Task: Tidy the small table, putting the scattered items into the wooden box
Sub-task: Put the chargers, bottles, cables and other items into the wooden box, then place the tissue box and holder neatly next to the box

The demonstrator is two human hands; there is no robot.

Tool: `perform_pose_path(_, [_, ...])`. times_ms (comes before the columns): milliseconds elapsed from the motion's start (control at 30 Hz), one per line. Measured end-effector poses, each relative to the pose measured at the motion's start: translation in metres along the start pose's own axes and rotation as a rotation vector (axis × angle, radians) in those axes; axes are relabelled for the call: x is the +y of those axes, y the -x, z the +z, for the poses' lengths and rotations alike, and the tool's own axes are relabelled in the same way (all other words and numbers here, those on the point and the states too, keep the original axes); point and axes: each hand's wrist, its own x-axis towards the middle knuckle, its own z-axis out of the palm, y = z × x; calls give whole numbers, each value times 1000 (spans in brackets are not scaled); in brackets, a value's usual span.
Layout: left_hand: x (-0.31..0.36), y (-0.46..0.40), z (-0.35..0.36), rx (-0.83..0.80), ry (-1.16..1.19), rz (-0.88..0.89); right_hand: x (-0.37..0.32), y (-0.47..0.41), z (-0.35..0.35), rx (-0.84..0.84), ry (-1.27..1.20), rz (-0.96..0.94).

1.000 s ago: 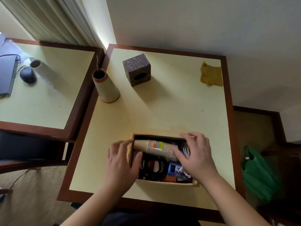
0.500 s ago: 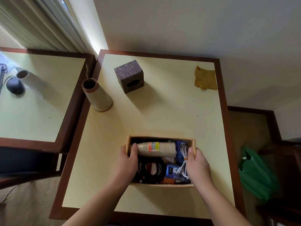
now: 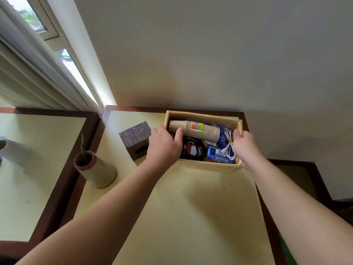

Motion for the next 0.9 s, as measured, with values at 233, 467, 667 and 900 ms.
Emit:
perform_pose_path(233, [20,-114,-2,-84,-41,-73,-61,-86,28,9,-1,-82])
perform_pose_path(467, [2,-180,3,-130,-90,-164,-85,-125,81,-87,-53,-45])
perform_pose_path(667, [-19,-206,11,-156,-126,-194,-74,-143,113,-76,-36,-127])
perform_pose_path(900, [-9,-188,-5,-131,-161,-145,-57,-114,124,5,-412,-43])
